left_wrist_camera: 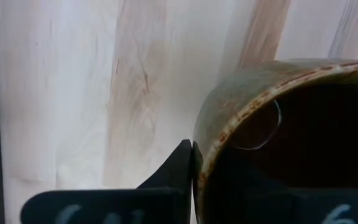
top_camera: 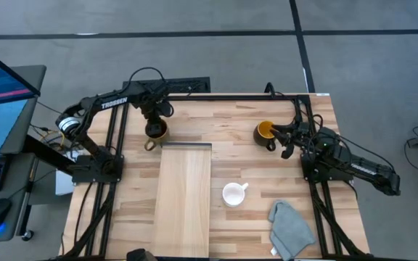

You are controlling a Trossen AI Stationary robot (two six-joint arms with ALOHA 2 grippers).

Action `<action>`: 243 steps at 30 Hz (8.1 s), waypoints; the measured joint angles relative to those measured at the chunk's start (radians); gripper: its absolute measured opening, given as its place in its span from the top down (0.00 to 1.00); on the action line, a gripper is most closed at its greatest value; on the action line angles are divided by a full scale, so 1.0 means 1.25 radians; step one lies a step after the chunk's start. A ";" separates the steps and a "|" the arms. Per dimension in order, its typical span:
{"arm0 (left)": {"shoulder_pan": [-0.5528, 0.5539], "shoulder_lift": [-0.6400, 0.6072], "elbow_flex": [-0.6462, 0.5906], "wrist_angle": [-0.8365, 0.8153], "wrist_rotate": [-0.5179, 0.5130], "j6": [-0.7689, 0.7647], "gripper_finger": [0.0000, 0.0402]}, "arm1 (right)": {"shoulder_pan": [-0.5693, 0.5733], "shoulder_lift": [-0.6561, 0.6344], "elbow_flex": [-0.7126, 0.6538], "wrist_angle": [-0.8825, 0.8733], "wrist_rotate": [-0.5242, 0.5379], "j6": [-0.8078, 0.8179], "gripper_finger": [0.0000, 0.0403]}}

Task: Stack small to large cups/mugs on shelf
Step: Put the brown mug on the shelf

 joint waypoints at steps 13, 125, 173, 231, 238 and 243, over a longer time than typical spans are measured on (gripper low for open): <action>0.000 0.000 0.000 -0.003 0.002 -0.014 0.93 | 0.000 0.000 0.000 -0.021 0.000 0.000 0.69; -0.095 -0.513 0.257 -0.342 0.017 -0.583 0.95 | 0.000 0.000 0.000 -0.027 0.000 0.000 0.69; -0.822 -0.031 0.576 -0.456 -0.227 -1.730 0.95 | -0.001 0.004 0.000 -0.030 0.058 -0.063 0.69; -0.766 0.025 0.475 -0.453 -0.003 -2.199 0.80 | 0.001 0.004 0.000 -0.031 0.053 -0.042 0.69; -0.766 0.023 0.475 -0.446 0.000 -2.184 0.76 | 0.001 0.004 0.000 -0.031 0.053 -0.042 0.69; -0.766 0.023 0.476 -0.440 -0.006 -2.151 0.76 | 0.001 0.005 0.000 -0.031 0.053 -0.042 0.69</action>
